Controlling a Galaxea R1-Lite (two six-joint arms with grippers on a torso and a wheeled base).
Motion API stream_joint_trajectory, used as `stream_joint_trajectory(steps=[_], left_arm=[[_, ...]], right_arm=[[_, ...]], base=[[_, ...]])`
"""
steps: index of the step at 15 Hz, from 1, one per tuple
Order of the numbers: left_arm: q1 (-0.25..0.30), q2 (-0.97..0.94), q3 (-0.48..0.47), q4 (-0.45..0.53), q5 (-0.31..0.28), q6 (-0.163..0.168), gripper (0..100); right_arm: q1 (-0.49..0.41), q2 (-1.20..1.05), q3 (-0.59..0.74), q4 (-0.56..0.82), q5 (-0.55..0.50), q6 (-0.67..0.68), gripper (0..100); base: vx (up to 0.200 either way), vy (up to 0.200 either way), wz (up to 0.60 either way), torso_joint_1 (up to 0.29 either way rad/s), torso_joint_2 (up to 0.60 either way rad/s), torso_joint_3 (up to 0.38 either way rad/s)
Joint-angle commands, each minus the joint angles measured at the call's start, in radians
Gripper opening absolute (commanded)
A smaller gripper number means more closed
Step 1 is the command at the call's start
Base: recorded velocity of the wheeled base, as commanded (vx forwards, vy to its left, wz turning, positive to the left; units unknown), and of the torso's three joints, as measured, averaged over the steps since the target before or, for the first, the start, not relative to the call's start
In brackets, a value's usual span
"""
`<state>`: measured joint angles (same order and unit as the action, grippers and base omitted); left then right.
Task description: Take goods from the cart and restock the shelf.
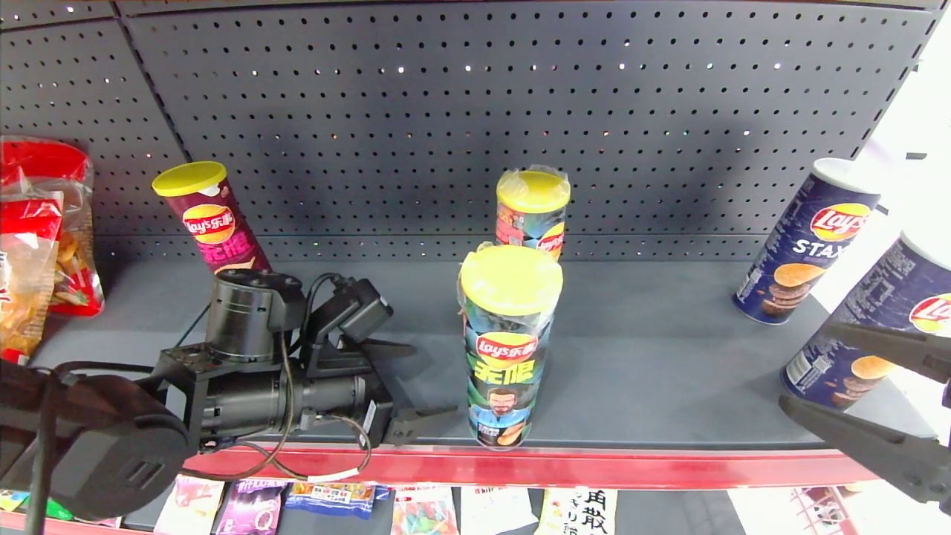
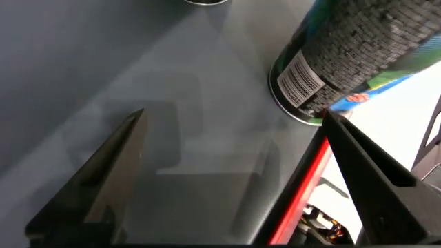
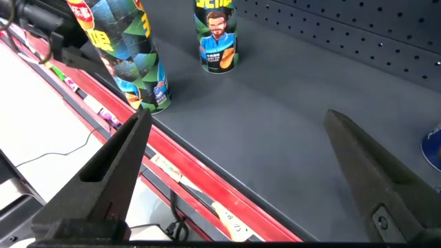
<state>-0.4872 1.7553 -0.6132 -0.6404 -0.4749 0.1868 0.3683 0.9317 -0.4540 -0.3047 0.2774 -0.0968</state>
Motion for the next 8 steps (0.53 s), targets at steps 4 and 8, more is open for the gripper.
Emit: stream_joint_trajectory(steps=[4,8], left_arm=[[-0.011,0.036,-0.026,-0.001,-0.002,0.005,100],[-0.021,0.052,-0.045,-0.001,-0.002,0.005,100]], right_arm=[[0.001,0.007,0.002,-0.001,0.0,0.0,100],[0.001,0.006,0.002,-0.001,0.0,0.0,100]], base=[[0.0,0.0,0.0,0.0,0.0,0.0],[0.0,0.0,0.0,0.0,0.0,0.0]])
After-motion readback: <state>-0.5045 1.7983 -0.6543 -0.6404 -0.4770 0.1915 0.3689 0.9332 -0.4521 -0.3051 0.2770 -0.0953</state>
